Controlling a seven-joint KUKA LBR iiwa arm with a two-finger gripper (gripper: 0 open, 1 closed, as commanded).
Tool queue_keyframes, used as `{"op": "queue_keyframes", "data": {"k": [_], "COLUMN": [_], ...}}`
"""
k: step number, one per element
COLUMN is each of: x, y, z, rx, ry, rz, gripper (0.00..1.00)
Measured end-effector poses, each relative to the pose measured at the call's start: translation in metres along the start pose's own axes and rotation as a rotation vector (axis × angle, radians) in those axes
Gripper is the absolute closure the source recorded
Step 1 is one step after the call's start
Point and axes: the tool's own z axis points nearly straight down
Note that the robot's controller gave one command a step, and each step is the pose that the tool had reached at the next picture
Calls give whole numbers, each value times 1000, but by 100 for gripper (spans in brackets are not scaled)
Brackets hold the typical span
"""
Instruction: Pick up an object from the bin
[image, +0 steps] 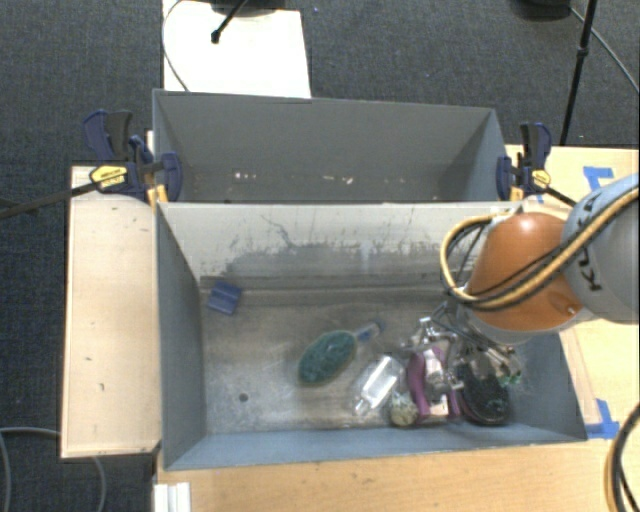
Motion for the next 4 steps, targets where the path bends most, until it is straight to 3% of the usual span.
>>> {"op": "queue_keyframes", "data": {"k": [1,2,3,4], "x": [-4,-7,1,-1], "y": [2,-27,-48,-48], "z": [1,-176,-38,-41], "rx": [1,-1,-12,-9], "ry": [8,-1,7,3], "rz": [-79,-409,-863,-861], "gripper": [100,100,100,0]}}
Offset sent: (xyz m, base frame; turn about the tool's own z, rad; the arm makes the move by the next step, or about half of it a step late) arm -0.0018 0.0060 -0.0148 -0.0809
